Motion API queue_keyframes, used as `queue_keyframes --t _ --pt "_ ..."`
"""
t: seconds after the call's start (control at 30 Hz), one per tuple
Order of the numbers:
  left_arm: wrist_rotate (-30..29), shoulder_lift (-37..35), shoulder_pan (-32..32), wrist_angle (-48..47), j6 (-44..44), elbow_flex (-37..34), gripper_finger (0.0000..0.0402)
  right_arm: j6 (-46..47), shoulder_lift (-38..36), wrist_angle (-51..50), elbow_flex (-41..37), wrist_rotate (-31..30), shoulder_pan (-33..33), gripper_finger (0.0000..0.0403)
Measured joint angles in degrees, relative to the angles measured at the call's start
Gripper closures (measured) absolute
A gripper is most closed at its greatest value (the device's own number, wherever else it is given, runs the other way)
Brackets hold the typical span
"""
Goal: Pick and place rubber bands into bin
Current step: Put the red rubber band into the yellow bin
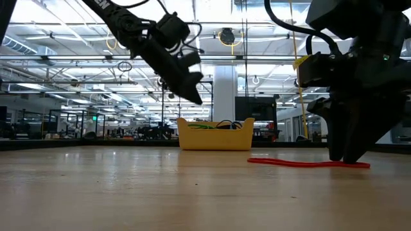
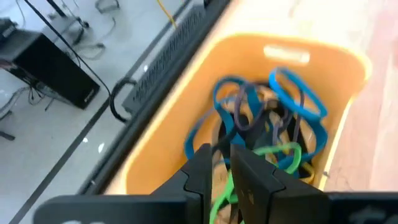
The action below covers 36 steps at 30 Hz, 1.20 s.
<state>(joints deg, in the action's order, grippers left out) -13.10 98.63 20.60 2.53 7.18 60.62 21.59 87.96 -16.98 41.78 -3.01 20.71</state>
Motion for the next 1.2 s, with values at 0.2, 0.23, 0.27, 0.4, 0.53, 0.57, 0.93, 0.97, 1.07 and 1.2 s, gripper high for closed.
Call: queue_keyframes --t 0.2,0.23,0.27,0.4,0.53,0.57,0.93,0.97,1.07,1.2 --pt "0.1 -4.3 0.0 0.7 -3.2 0.0 0.0334 -0.2 -0.1 2.4 -1.2 1.2 0.0 0.03" --pt "0.1 -4.8 -0.1 0.4 -4.2 0.0 0.0334 -0.2 -0.1 3.3 -1.6 1.8 0.0 0.0305" --pt "0.2 -5.2 -0.2 0.4 -5.4 0.0 0.0334 0.0 -0.2 4.4 -2.2 2.4 0.0 0.031" --pt "4.0 -6.9 -0.9 0.4 -9.2 0.0 0.0334 0.0 -0.2 7.1 -4.4 4.1 0.0 0.0336" --pt "8.9 -7.4 -2.2 1.0 -9.9 0.0 0.0334 -1.5 -0.1 7.0 -5.8 4.6 0.0 0.0366" --pt "9.1 -7.6 -2.6 1.0 -9.5 0.0 0.0334 -2.0 -0.1 7.0 -6.1 4.6 0.0 0.0374" --pt "9.1 -9.4 -5.7 0.4 -9.2 -0.1 0.0334 -1.9 -1.3 7.8 -7.3 3.2 0.0 0.0402" --pt "9.1 -9.6 -5.9 0.6 -9.3 -0.1 0.0334 -2.0 -2.1 8.3 -7.3 3.1 0.0 0.0402" --pt "10.4 -10.0 -6.9 -0.7 -9.2 0.0 0.0334 -2.1 -4.7 8.4 -7.5 2.5 -0.1 0.0402" --pt "15.1 -11.2 -8.1 -2.2 -9.2 0.1 0.0334 -1.4 -9.0 7.4 -7.6 -0.1 -0.9 0.0402"
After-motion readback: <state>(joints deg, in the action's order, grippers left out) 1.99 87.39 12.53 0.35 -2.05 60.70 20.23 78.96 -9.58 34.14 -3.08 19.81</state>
